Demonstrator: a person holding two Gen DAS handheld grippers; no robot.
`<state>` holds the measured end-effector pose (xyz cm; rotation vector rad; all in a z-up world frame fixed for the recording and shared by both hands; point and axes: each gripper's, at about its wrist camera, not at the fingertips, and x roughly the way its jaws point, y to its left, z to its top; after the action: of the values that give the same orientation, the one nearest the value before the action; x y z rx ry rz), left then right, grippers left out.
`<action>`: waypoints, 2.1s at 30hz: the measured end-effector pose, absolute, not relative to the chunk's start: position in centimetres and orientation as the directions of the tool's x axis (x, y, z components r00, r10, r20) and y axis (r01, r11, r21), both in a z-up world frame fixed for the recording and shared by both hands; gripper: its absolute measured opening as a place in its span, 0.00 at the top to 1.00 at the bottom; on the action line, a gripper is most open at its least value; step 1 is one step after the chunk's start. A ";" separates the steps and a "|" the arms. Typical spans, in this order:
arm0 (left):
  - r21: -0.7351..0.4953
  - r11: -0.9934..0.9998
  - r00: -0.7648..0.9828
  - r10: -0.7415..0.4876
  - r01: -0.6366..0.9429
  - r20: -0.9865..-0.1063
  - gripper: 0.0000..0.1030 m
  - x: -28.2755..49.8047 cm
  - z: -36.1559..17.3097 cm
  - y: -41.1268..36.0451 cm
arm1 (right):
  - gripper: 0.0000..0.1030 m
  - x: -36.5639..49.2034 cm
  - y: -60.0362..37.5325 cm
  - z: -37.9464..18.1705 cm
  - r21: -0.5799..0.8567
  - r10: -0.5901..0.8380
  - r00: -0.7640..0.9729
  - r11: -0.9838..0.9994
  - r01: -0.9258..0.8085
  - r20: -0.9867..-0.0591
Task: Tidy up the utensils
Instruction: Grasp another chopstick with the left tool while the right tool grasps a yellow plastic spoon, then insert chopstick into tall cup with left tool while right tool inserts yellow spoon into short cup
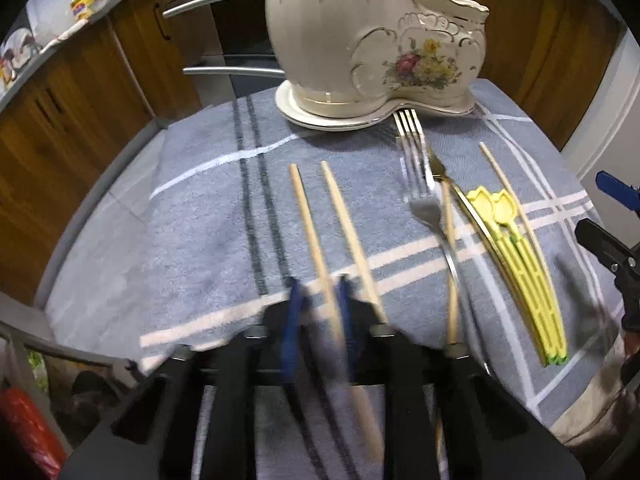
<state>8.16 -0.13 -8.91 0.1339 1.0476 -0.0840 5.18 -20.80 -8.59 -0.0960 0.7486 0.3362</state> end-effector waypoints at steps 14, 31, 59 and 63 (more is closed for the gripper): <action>0.004 0.990 0.555 -0.076 0.141 -0.828 0.95 6.8 -7.9 1.8 | 0.55 5.9 -16.6 -9.2 0.092 0.342 0.546 0.896 -0.434 -0.765; -0.047 0.981 0.596 -0.153 0.190 -0.788 0.95 5.6 -6.7 1.8 | 0.79 6.7 -14.1 -9.7 0.043 0.271 0.457 0.893 -0.448 -0.847; -0.096 0.967 0.742 -0.242 0.234 -0.625 0.95 4.7 -0.9 2.3 | 0.90 6.1 -17.5 -3.0 0.165 0.457 0.658 0.874 -0.456 -0.599; -0.104 0.962 0.779 -0.265 0.251 -0.568 0.95 5.3 1.1 1.9 | 0.90 6.8 -17.9 -1.0 0.142 0.454 0.733 0.882 -0.449 -0.506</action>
<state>5.30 1.89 1.10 -0.0225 0.6175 -0.2789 6.85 -17.91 -0.96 0.0102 0.5592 0.4966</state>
